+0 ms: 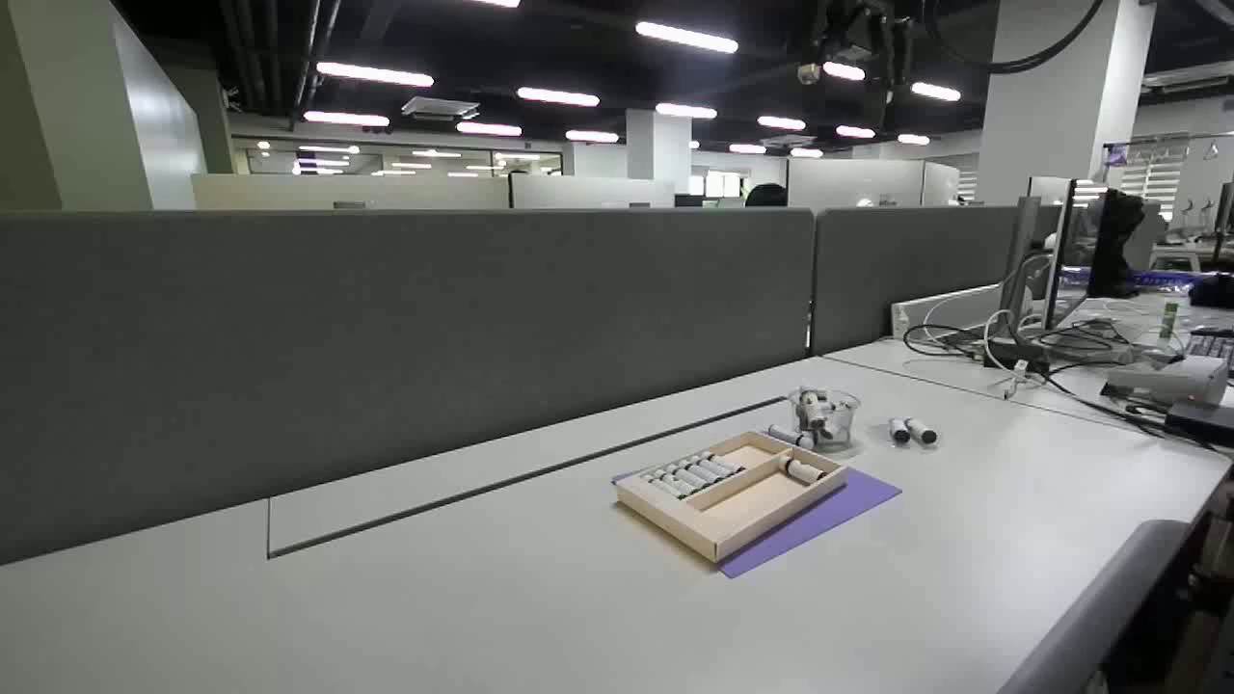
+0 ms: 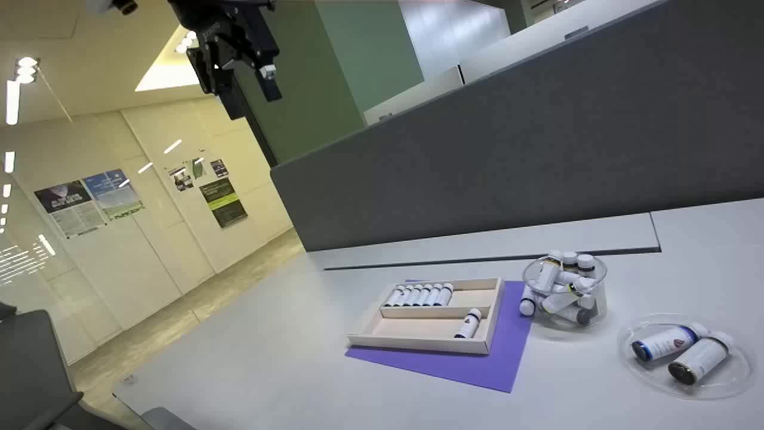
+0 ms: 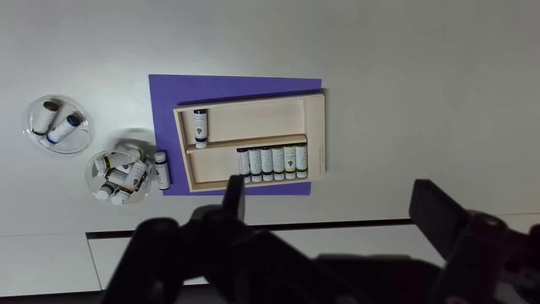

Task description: Move a bottle from the container to the tray

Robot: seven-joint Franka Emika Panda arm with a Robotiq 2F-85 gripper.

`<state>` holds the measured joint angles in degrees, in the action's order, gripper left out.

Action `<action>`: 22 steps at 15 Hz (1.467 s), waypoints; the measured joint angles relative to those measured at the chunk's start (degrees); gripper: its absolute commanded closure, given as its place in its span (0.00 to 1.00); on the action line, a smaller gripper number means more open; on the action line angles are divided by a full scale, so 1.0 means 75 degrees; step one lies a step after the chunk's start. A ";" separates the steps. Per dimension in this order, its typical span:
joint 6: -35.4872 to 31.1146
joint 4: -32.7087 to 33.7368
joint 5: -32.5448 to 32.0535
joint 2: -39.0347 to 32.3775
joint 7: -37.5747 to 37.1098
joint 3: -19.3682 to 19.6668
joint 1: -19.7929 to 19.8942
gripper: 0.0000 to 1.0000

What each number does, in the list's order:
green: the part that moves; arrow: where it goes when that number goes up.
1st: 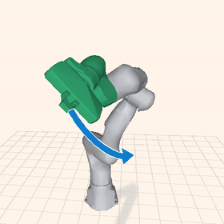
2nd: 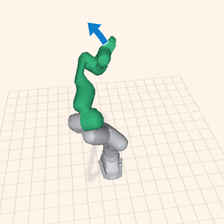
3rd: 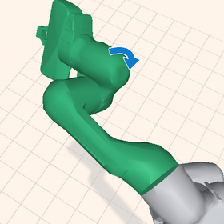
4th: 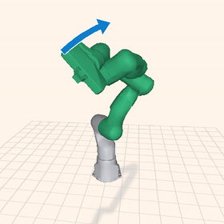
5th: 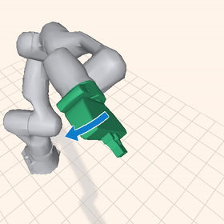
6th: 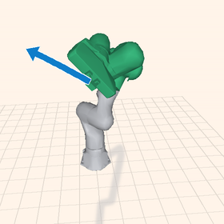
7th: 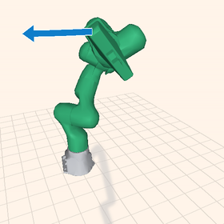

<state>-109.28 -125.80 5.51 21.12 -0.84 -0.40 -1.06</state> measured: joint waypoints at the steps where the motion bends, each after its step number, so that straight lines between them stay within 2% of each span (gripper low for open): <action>1: -0.0011 0.0001 0.0000 -0.0001 0.0000 0.0000 0.0000 0.00; 9: -0.0016 0.0001 0.0000 0.0001 0.0000 0.0000 0.0000 0.00; 12: -0.0305 0.0061 0.0032 -0.0180 0.0202 0.0154 0.0082 0.00; 14: -0.0571 0.0302 0.0133 -0.0698 0.0475 0.0495 0.0259 0.00; 18: -0.0840 0.1239 0.0612 -0.2364 0.1199 0.1161 0.0731 0.00; 22: -0.0647 0.2697 0.0731 -0.4217 0.1494 0.1375 0.1291 0.00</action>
<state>-114.13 -105.57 10.99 -10.51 10.36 9.91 8.62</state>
